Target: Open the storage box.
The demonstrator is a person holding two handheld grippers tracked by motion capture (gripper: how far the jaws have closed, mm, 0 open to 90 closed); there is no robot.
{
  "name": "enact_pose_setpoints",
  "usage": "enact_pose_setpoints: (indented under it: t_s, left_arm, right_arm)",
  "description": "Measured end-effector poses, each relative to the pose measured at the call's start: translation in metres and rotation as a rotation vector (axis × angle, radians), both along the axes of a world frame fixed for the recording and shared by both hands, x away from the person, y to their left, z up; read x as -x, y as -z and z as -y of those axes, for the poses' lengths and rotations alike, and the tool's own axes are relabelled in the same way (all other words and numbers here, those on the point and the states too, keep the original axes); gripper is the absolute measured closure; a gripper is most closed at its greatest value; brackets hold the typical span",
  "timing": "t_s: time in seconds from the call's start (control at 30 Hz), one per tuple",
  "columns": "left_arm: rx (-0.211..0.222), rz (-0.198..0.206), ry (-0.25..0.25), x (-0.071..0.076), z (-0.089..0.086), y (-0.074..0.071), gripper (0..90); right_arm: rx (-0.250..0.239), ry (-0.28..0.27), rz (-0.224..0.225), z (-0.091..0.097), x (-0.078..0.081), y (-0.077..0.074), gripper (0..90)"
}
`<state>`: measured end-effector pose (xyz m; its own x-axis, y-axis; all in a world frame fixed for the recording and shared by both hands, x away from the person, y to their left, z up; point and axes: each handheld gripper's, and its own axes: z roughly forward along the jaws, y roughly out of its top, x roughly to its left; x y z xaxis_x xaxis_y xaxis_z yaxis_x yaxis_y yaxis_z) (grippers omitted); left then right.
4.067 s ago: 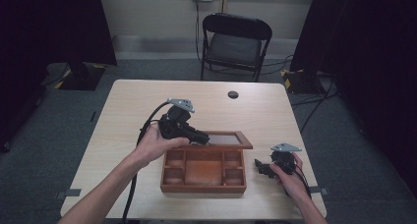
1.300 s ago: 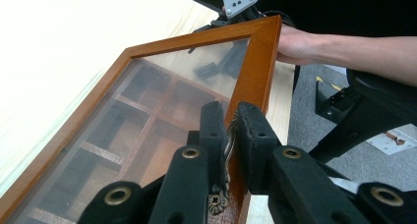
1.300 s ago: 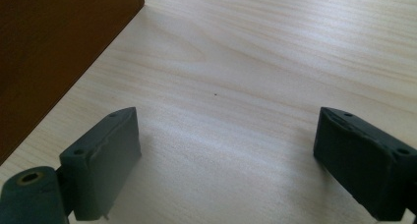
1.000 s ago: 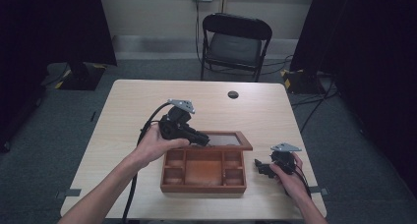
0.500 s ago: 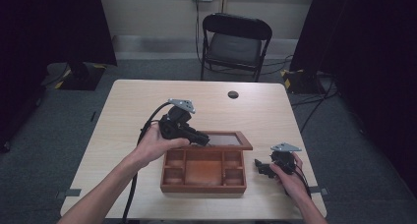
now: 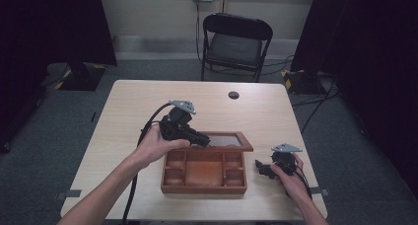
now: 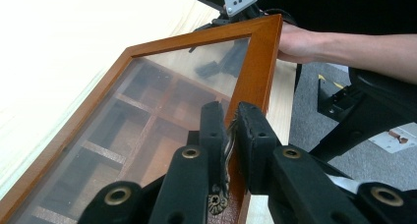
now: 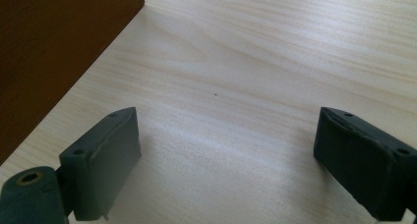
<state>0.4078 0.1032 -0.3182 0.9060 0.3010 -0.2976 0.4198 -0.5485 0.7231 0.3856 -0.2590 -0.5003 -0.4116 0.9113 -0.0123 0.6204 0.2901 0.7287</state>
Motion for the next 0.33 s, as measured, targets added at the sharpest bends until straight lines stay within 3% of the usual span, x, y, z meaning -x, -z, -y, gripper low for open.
enact_pose_setpoints:
  t_s: [0.33]
  left_arm:
    - [0.003,0.000,0.001,-0.0005,-0.0004,0.0001,81.8]
  right_arm:
    - [-0.001,0.000,0.000,-0.0001,-0.0002,0.0000,9.4]
